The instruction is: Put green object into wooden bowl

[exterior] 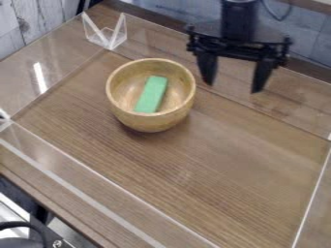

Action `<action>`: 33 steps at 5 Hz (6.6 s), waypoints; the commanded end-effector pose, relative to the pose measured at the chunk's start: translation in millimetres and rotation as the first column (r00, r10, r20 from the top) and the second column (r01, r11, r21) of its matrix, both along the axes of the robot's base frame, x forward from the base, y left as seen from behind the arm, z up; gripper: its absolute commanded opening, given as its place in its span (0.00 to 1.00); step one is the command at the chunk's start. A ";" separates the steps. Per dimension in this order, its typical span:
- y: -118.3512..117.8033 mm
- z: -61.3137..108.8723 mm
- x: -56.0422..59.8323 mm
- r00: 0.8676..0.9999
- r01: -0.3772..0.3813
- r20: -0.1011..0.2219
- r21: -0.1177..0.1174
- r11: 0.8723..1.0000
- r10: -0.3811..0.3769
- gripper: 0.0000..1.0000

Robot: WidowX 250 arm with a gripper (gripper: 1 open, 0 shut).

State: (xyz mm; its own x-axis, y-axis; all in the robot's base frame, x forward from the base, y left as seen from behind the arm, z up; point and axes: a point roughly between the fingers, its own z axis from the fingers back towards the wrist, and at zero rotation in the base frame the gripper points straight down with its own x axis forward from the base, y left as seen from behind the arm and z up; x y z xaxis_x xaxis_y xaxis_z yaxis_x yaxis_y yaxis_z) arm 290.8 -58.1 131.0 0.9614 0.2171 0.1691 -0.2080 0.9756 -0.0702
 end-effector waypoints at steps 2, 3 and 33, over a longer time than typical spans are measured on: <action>6.3 -3.6 -6.2 0.995 0.084 0.057 0.005 0.996 -0.084 1.00; 15.5 -14.9 -2.8 0.993 0.099 0.061 0.015 0.995 -0.100 1.00; 18.0 -42.2 32.5 0.998 0.057 0.006 0.040 0.998 -0.057 1.00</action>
